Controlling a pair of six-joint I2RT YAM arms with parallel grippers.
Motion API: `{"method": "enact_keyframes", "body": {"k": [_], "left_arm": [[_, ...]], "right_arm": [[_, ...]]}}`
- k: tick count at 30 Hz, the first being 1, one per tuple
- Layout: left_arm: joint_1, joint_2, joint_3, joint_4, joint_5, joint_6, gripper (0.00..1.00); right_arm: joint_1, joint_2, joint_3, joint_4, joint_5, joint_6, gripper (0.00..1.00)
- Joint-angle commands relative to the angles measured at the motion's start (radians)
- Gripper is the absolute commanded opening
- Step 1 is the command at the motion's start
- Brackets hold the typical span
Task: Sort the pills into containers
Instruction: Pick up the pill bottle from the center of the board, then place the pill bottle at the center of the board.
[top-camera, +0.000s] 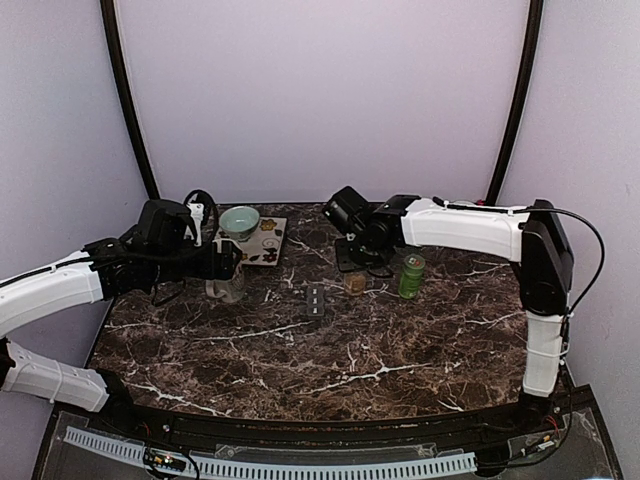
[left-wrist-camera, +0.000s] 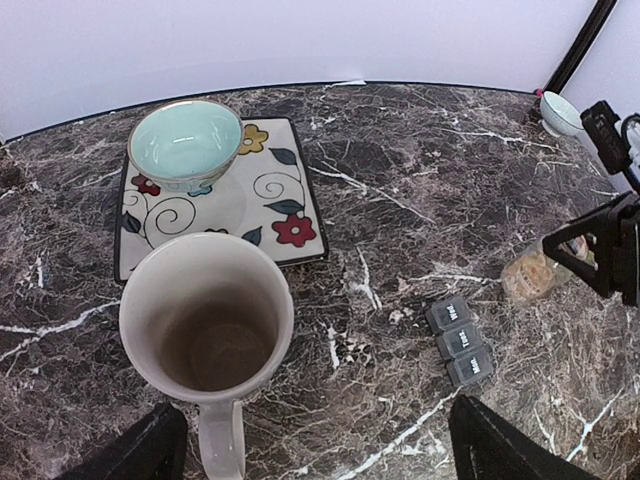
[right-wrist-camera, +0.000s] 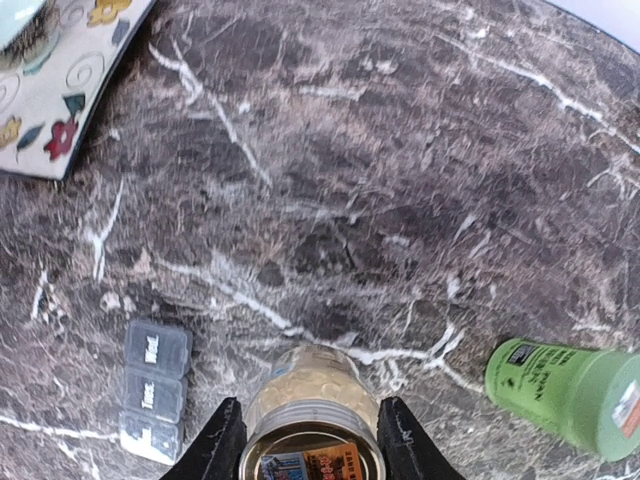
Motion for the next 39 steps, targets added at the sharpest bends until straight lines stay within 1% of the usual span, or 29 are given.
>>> {"method": "enact_keyframes", "body": {"k": [1,10,18,27,34,39], "left_arm": [[-0.006,-0.006,-0.018,0.015,0.012,0.016,0.94],[-0.006,-0.025,-0.022,-0.003,0.016,0.023,0.94],[-0.006,-0.027,-0.020,-0.011,0.022,0.023,0.95],[-0.006,-0.028,-0.014,-0.017,0.033,0.020,0.94],[-0.008,-0.020,-0.008,-0.018,0.045,0.016,0.94],[-0.009,-0.020,-0.006,-0.021,0.045,0.014,0.94]], "right_arm": [[-0.055,-0.014,0.070,-0.015,0.049,-0.034,0.06],[-0.194,-0.054,0.094,-0.026,0.083,-0.084,0.06],[-0.313,-0.107,0.042,-0.022,0.098,-0.099,0.06],[-0.406,-0.217,-0.167,0.025,0.091,-0.065,0.06],[-0.426,-0.286,-0.310,0.075,0.074,-0.036,0.07],[-0.428,-0.309,-0.400,0.131,0.059,-0.008,0.10]]}}
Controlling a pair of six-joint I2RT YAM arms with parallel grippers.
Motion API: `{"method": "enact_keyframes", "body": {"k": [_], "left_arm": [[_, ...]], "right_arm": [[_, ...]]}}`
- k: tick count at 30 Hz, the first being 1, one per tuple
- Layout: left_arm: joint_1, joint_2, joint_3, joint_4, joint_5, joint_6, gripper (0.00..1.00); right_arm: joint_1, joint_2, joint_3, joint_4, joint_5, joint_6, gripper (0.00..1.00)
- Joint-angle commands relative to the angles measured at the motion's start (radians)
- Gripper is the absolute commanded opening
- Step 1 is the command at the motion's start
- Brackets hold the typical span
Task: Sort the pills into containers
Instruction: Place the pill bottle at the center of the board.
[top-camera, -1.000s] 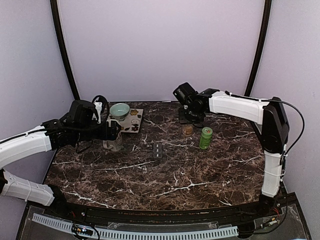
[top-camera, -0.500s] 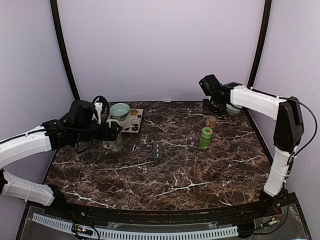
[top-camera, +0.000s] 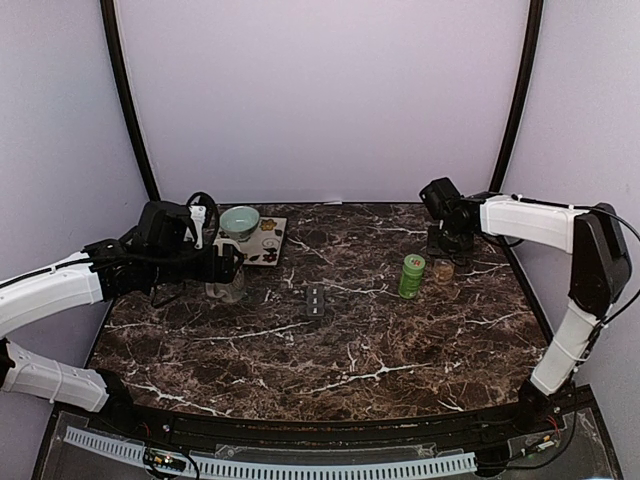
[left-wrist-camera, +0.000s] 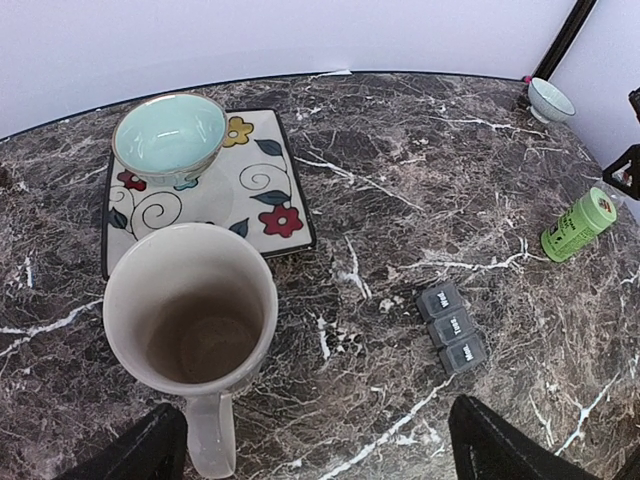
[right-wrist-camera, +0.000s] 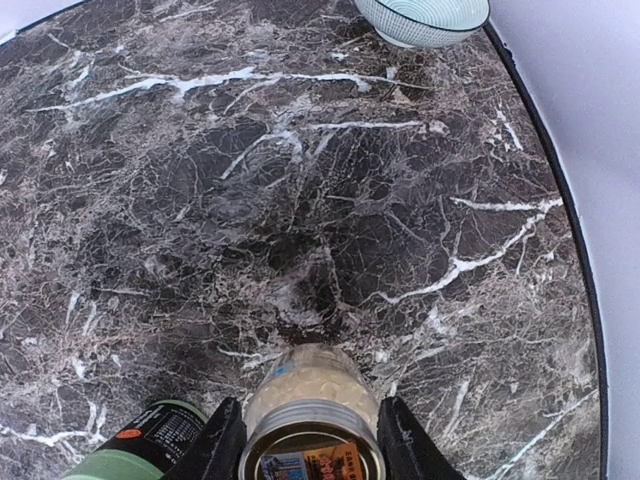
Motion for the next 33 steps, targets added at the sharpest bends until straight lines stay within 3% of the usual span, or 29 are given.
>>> {"method": "enact_keyframes", "body": {"k": [1,5,11,19,22,33], "left_arm": [[-0.007,-0.016,0.001,-0.015,0.010,0.001,0.94],[-0.011,-0.017,-0.002,-0.017,0.009,-0.003,0.94],[-0.019,-0.022,-0.003,-0.024,0.000,-0.006,0.94],[-0.023,-0.021,-0.005,-0.023,0.002,-0.010,0.94],[-0.024,-0.021,-0.006,-0.021,0.001,-0.011,0.95],[-0.028,-0.031,-0.019,0.001,0.016,-0.021,0.95]], "right_arm": [[-0.005,-0.039,-0.068,0.087,-0.009,0.042,0.10],[-0.013,-0.041,-0.115,0.119,-0.020,0.057,0.13],[-0.016,-0.043,-0.148,0.137,-0.029,0.078,0.24],[-0.015,-0.084,-0.157,0.123,-0.021,0.085,0.63],[-0.015,-0.106,-0.148,0.104,-0.012,0.085,0.72],[0.060,-0.199,0.010,0.059,0.054,0.008,0.76]]}}
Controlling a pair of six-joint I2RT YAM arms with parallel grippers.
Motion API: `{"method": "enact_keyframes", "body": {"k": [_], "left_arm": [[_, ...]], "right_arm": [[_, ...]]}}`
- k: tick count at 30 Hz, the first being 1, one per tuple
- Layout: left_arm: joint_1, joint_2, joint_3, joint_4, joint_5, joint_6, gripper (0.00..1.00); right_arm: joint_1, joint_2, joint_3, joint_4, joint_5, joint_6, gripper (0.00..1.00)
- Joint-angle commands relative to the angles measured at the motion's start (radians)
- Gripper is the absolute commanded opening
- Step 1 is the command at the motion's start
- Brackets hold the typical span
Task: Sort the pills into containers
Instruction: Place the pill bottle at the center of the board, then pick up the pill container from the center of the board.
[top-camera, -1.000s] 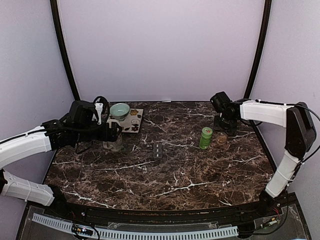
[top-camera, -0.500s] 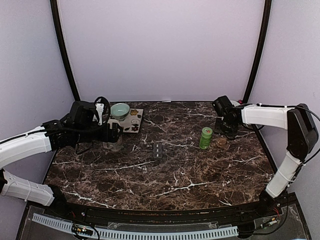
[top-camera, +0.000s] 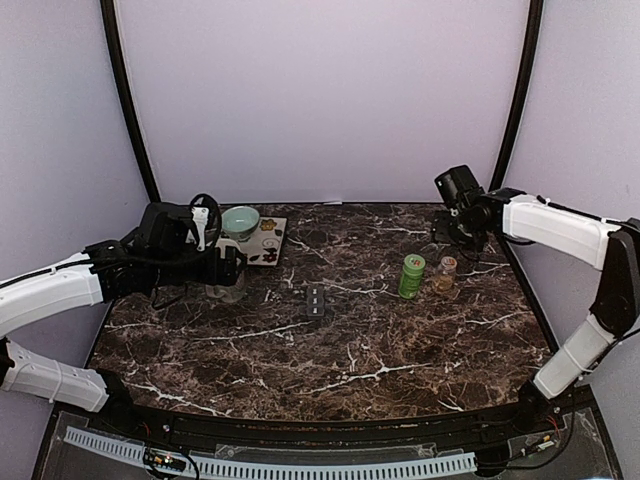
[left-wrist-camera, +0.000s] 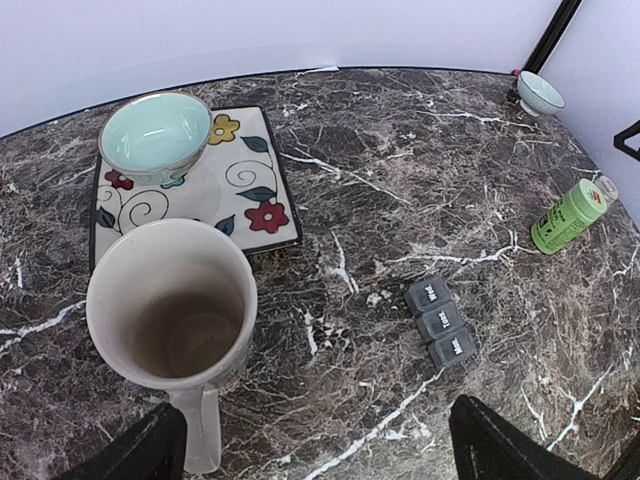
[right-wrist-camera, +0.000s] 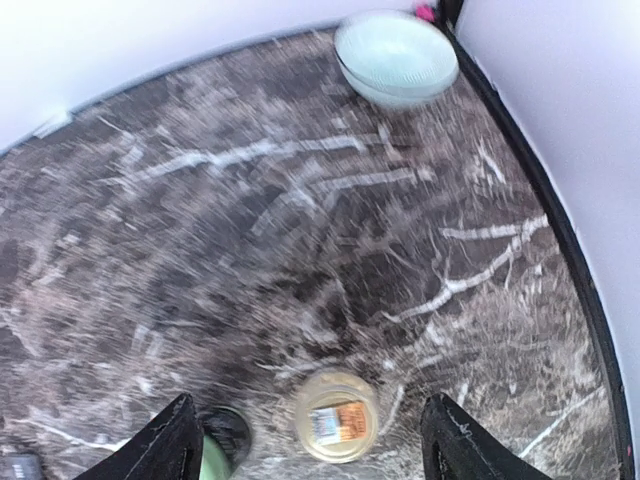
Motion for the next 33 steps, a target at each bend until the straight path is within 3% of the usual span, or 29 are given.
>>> {"method": "enact_keyframes", "body": {"k": [1,8,18,23,33], "left_arm": [[-0.007,-0.035,-0.026,0.016,0.026,-0.014,0.95],[-0.008,-0.042,-0.060,0.064,0.074,-0.004,0.95],[-0.016,-0.059,-0.085,0.049,0.081,0.000,0.94],[-0.017,-0.091,-0.115,0.041,0.088,-0.005,0.95],[-0.020,-0.135,-0.149,0.019,0.109,0.001,0.94]], "right_arm": [[0.080,-0.035,0.119,-0.014,0.074,-0.075,0.76],[0.286,0.062,0.319,-0.017,0.139,-0.180,0.77],[0.501,0.361,0.470,-0.061,-0.024,-0.011,0.74],[0.556,0.504,0.565,-0.092,-0.076,0.038,0.74],[0.574,0.630,0.624,-0.086,-0.162,0.098,0.72]]}}
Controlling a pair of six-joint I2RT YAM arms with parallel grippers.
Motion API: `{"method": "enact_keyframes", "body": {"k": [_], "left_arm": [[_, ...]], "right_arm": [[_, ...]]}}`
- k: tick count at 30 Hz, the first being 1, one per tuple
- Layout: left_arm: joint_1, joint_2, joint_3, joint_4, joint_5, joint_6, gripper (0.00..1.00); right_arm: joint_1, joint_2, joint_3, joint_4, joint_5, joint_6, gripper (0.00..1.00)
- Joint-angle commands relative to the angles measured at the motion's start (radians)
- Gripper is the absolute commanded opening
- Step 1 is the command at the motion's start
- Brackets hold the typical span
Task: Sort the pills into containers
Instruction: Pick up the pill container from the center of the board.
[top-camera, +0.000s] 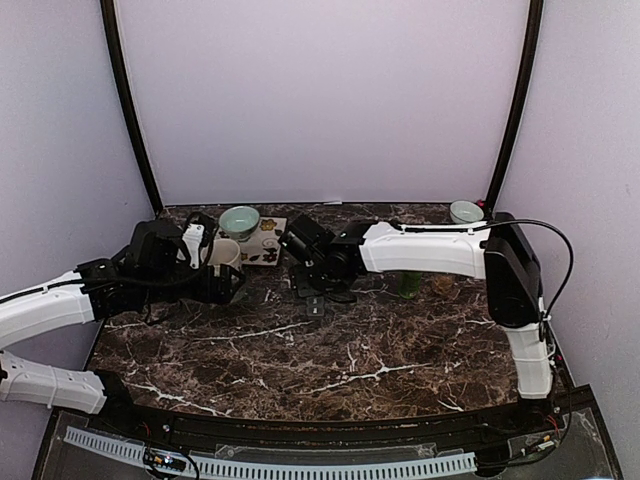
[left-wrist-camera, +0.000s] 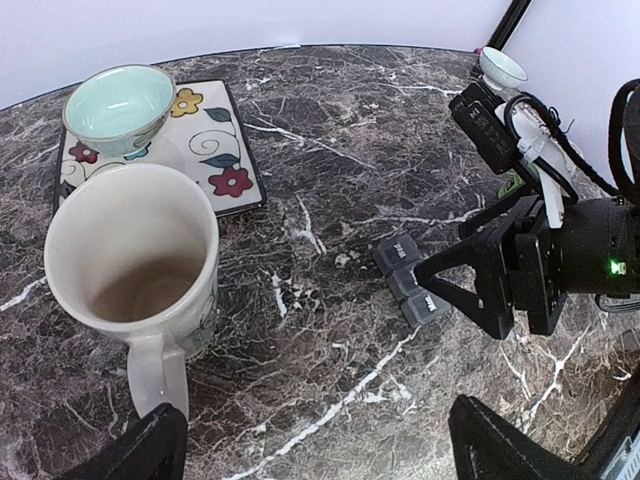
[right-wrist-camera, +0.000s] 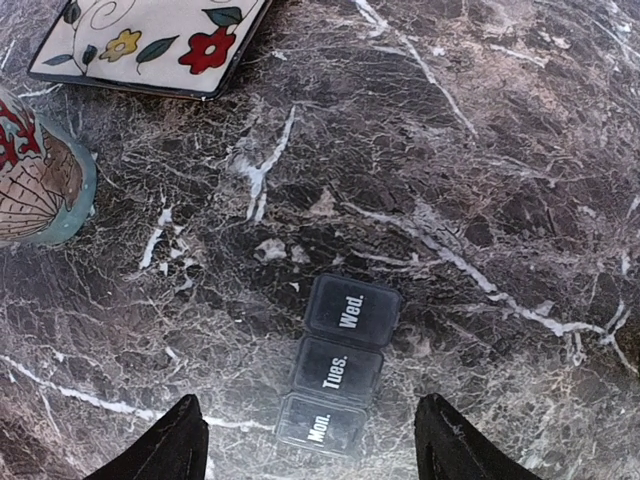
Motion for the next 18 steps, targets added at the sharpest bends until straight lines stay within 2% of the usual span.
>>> {"method": "enact_keyframes", "body": {"k": [1,18], "left_arm": [[-0.006,-0.034,-0.024,-0.019,0.021,0.006,0.94],[-0.005,-0.074,-0.035,-0.045,0.037,0.023,0.94]], "right_arm": [[0.002,0.048,0.054,-0.007,-0.041,0.042,0.71],[0.006,0.130,0.070,-0.051,-0.038,0.092,0.70]]}}
